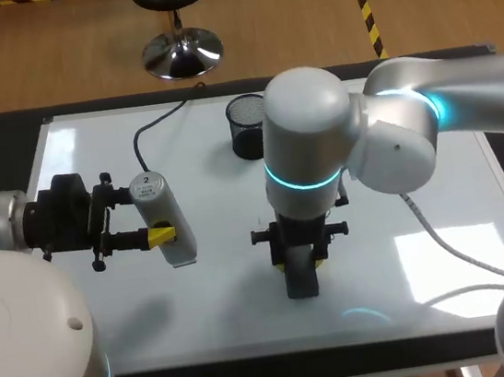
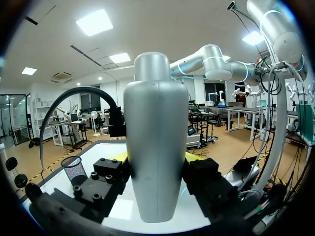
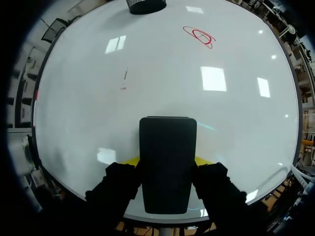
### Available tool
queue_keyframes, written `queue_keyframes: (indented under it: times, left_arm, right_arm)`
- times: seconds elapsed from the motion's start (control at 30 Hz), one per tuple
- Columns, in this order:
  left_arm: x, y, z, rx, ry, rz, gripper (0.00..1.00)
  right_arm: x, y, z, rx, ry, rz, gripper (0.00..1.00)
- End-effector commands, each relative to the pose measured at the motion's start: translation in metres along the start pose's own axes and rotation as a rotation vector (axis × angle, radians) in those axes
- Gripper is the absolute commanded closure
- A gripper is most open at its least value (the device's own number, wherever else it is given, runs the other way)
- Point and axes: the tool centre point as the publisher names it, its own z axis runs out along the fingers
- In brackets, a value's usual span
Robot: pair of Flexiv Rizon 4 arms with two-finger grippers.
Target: Pick up the inspection probe, press it on each red-marked spot on the whiteboard one by one, put down the probe, pick up the eraser, and wipe off all the red marks.
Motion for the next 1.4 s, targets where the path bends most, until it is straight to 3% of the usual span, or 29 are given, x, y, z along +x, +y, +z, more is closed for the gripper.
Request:
queue_keyframes:
  times: [0.03, 0.77, 1.1, 1.4]
  left_arm:
    - [0.001, -0.001, 0.0, 0.001, -0.003, 0.003, 1.0]
    - [0.001, -0.001, 0.0, 0.001, -0.003, 0.003, 1.0]
    - [0.001, -0.001, 0.0, 0.001, -0.003, 0.003, 1.0]
    - [0.001, -0.001, 0.0, 0.001, -0.003, 0.003, 1.0]
  right_arm:
    - [-0.023, 0.007, 0.004, 0.003, 0.008, 0.018, 1.0]
    - [-0.102, 0.028, 0.003, 0.013, -0.038, 0.132, 1.0]
    - [-0.143, 0.038, -0.02, -0.024, 0.015, 0.073, 1.0]
    - [-0.171, 0.043, -0.038, -0.053, -0.002, 0.024, 1.0]
